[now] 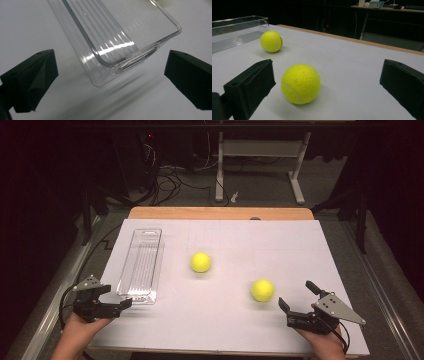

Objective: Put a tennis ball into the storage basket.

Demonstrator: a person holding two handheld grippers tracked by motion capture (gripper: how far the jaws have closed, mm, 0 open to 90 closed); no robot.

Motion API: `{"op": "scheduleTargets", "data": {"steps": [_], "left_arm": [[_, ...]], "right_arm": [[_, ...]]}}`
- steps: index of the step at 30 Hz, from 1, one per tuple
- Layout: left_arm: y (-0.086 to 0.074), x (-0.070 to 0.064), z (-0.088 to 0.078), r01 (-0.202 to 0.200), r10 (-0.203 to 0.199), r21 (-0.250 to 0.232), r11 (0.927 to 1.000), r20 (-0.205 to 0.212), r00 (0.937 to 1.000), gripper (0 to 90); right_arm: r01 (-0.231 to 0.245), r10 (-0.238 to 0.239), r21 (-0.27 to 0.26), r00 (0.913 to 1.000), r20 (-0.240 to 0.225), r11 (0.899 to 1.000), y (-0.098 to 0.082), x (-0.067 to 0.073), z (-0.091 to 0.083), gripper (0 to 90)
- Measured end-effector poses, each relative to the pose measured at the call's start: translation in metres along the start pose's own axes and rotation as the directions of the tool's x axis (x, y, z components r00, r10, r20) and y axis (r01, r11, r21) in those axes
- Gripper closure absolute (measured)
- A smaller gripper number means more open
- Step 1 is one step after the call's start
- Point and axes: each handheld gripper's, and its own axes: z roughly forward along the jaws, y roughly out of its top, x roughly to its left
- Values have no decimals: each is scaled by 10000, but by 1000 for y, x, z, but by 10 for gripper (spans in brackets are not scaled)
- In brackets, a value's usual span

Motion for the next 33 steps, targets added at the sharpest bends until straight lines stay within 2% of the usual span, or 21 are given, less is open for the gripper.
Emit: {"op": "scheduleTargets", "data": {"steps": [3, 6, 7, 10, 19, 26, 27, 28, 29, 30, 31, 32, 33], "left_arm": [[-1, 0, 2, -47, 50, 202, 9998, -150, 9999, 3], [-4, 1, 5, -70, 92, 602, 9982, -367, 9993, 3], [-4, 1, 5, -70, 92, 602, 9982, -367, 9993, 3], [-6, -2, 7, 61, -28, 1085, 9941, -314, 9995, 6], [-9, -1, 12, 227, -99, 1656, 9859, -778, 9969, 7], [-12, -3, 12, 93, 114, 1970, 9804, -1040, 9945, 8], [-13, -3, 12, 129, 90, 1967, 9804, -1098, 9939, 8], [-14, -3, 15, 303, 1, 2108, 9770, -1428, 9898, 8], [-14, -3, 15, 303, 1, 2108, 9770, -1428, 9898, 8], [-16, -4, 15, 227, 159, 2346, 9718, -1616, 9867, 8], [-16, -4, 15, 227, 159, 2346, 9718, -1616, 9867, 8], [-17, -6, 15, 153, 325, 2511, 9678, -1850, 9822, 8], [-17, -6, 15, 153, 325, 2511, 9678, -1850, 9822, 8]], "right_arm": [[8, -8, 5, 10000, -4, 10000, 0, 0, 0, 3], [25, -25, 15, 10000, -16, 10000, 0, 0, 0, 3], [25, -25, 14, 10000, -17, 10000, 0, 1, 0, 3], [32, -32, 18, 10000, -16, 10000, 0, 1, 0, 3], [48, -48, 60, 10000, -34, 10000, -1, 2, 1, 4], [102, -102, 51, 9999, 0, 9999, -1, 2, 0, 3], [102, -102, 51, 9999, 0, 9999, -1, 2, 0, 3], [-79, 79, 11, 10000, -47, 10000, -1, 3, 0, 3], [-79, 79, 11, 10000, -47, 10000, -1, 3, 0, 3], [11, -11, -12, 10000, -92, 10000, -1, 3, 0, 3], [11, -11, -12, 10000, -92, 10000, -1, 3, 0, 3], [4, -5, -32, 10000, -97, 10000, -1, 1, -1, 3], [4, -5, -32, 10000, -97, 10000, -1, 1, -1, 3]]}}
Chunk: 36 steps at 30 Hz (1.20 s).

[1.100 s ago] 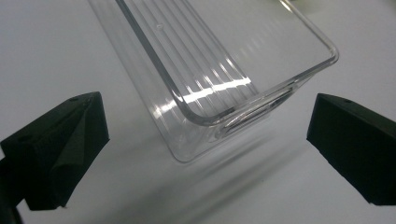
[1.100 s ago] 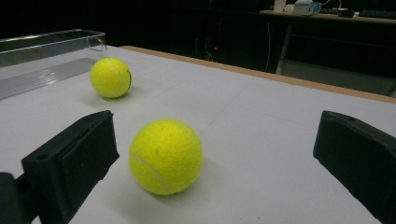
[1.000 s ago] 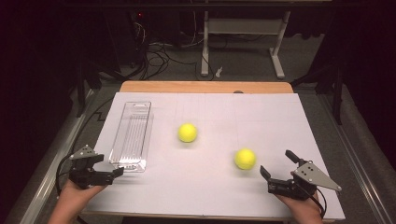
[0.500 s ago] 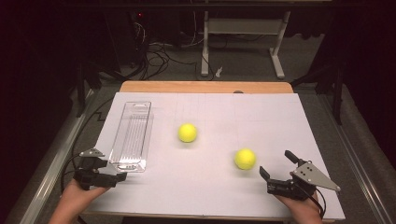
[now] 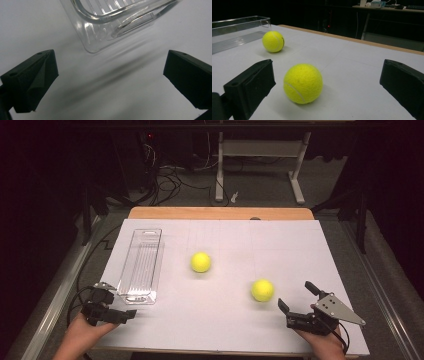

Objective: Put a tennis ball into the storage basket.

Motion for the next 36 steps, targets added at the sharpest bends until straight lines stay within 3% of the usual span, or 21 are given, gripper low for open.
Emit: {"op": "scheduleTargets", "data": {"steps": [2, 6, 8, 9, 16, 23, 36], "left_arm": [[0, -1, -1, -87, 89, 268, 9996, -80, 9999, 8], [3, 0, -3, 403, -393, 431, 9983, -240, 9989, 8], [2, 0, -3, 352, -330, 903, 9953, -253, 9991, 8], [-1, 0, -2, 148, -93, 1178, 9929, -473, 9988, 8], [1, -2, 0, 414, -323, 1372, 9897, -680, 9972, 8], [3, -11, 3, 340, -174, 1825, 9826, -915, 9956, 8], [6, -11, 3, 314, 46, 2477, 9683, -1435, 9896, 9]], "right_arm": [[-35, 35, -11, 10000, 13, 10000, 0, -1, -1, 3], [-48, 48, -81, 10000, 36, 10000, 1, -1, -3, 3], [-65, 65, -95, 10000, 33, 9999, 1, 0, -4, 4], [-55, 55, -94, 10000, 36, 9999, 1, 1, -4, 3], [-25, 25, -73, 10000, 12, 10000, 1, 1, -2, 3], [19, -19, -34, 10000, -47, 10000, 1, 3, -1, 3], [66, -67, -43, 10000, -59, 10000, 1, 3, -1, 3]]}}
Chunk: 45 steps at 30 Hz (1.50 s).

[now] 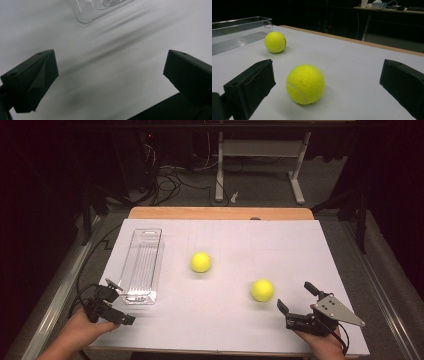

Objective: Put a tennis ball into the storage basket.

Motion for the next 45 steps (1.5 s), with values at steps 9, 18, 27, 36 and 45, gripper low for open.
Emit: {"op": "scheduleTargets", "data": {"steps": [9, 18, 27, 36, 45], "left_arm": [[-1, -5, 6, -150, 175, 694, 9975, -353, 9992, 9], [-2, -11, 5, -223, 270, 1168, 9929, -386, 9989, 15], [-11, -24, 8, -538, 587, 1628, 9852, -254, 9980, 20], [-16, -40, 12, -960, 991, 1797, 9790, -84, 9950, 19], [-19, -61, 12, -1384, 1364, 1861, 9727, 232, 9904, 23]], "right_arm": [[20, -20, 17, 10000, 2, 10000, 0, 1, -1, 4], [48, -48, 42, 10000, -21, 10000, 0, 1, 0, 4], [80, -80, -16, 10000, -46, 10000, 0, 2, -1, 4], [88, -88, -20, 9999, -56, 10000, 0, 2, -1, 3], [103, -103, -29, 9999, -58, 9999, 1, 2, -1, 3]]}}
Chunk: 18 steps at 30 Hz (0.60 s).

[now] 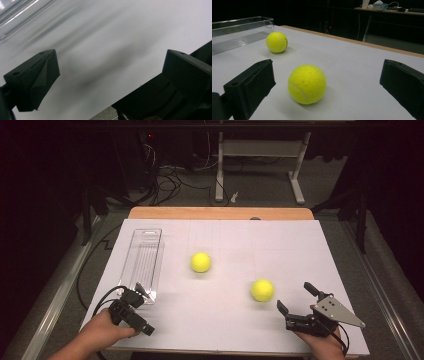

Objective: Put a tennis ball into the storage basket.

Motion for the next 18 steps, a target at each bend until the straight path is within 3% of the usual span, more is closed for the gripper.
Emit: {"op": "scheduleTargets", "data": {"steps": [7, 18], "left_arm": [[2, -18, 2, -73, 72, 43, 10000, 310, 9995, 23], [1, -46, 10, -503, 485, 267, 9984, 634, 9968, 23]], "right_arm": [[0, 0, -2, 10000, -8, 10000, 0, 0, 0, 4], [14, -14, -6, 10000, -14, 10000, 0, 1, 0, 4]]}}
